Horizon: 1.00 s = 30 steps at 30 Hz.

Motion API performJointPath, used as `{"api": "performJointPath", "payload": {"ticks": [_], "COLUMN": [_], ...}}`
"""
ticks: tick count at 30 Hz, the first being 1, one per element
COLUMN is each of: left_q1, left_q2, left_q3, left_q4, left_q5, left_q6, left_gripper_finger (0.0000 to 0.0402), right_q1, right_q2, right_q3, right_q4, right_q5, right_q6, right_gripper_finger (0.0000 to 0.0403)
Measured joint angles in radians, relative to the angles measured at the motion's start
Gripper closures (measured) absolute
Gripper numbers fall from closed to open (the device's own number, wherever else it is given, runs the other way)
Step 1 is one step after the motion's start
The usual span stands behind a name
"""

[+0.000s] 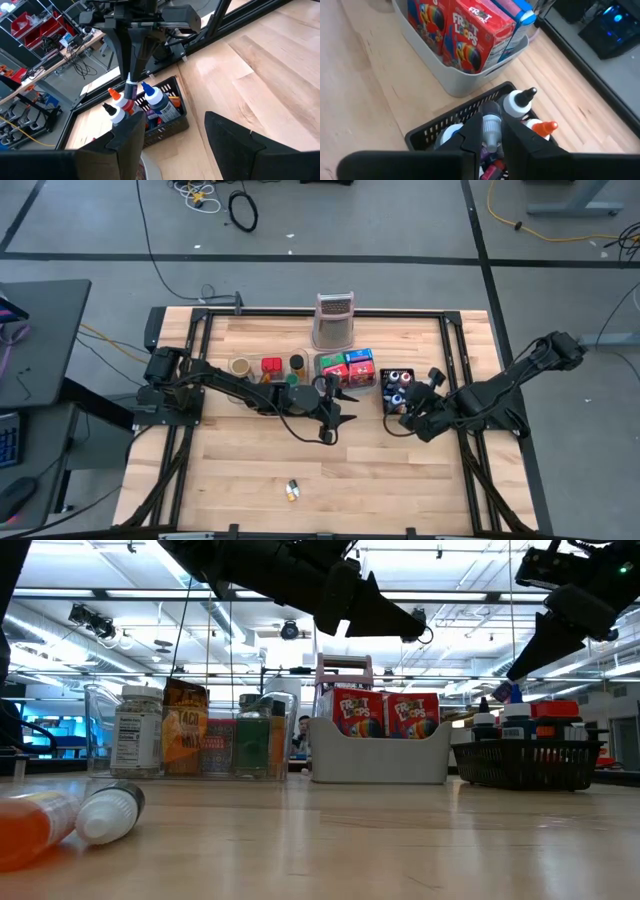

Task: Pick & Place Kitchen Items
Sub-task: Put the small violet food coloring bottle into the black basket, then put the small orange food coloring bottle into the black basket

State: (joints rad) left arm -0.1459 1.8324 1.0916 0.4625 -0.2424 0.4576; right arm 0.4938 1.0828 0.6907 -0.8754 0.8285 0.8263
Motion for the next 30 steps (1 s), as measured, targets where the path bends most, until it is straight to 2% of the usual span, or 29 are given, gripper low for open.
{"api": "performJointPath", "payload": {"ticks": [4,12,18,21,30], "left_q1": [0.000,-0.002,-0.009,-0.020,-0.081], "left_q2": [0.000,0.000,0.000,0.000,0.000], "left_q3": [0.000,-0.001,-0.001,-0.001,-0.001], "left_q4": [0.000,-0.004,-0.022,-0.051,-0.217], "left_q5": [0.000,0.013,0.139,0.205,0.392], "left_q6": [-0.003,-0.058,-0.085,-0.118,-0.166], "left_gripper_finger": [0.0186,0.0187,0.0187,0.0187,0.0187], "right_q1": [-0.003,-0.003,-0.003,-0.003,0.014], "right_q2": [0.000,0.000,0.000,0.000,0.000], "right_q3": [0.000,0.000,0.000,0.000,0.000], "right_q4": [0.000,0.000,0.022,0.092,0.448], "right_q5": [0.001,0.044,0.046,0.045,0.049], "right_q6": [-0.015,-0.004,-0.004,-0.007,-0.354], "right_gripper_finger": [0.0331,0.0272,0.0250,0.0251,0.0266]}}
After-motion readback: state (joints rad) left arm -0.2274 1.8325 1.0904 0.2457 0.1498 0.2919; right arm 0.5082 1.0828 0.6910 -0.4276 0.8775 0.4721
